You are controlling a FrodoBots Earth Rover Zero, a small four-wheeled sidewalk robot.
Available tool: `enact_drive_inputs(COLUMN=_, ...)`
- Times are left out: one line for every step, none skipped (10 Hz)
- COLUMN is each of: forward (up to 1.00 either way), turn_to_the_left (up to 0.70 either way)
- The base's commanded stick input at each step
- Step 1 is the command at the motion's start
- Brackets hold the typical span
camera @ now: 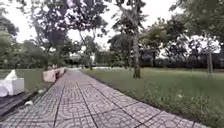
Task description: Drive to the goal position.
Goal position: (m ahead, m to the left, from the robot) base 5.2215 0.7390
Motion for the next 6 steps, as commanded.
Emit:
enact_drive_inputs(forward=1.0, turn_to_the_left=0.27)
enact_drive_inputs(forward=1.0, turn_to_the_left=0.27)
enact_drive_inputs(forward=1.0, turn_to_the_left=0.27)
enact_drive_inputs(forward=1.0, turn_to_the_left=0.27)
enact_drive_inputs(forward=1.0, turn_to_the_left=0.18)
enact_drive_inputs(forward=1.0, turn_to_the_left=0.0)
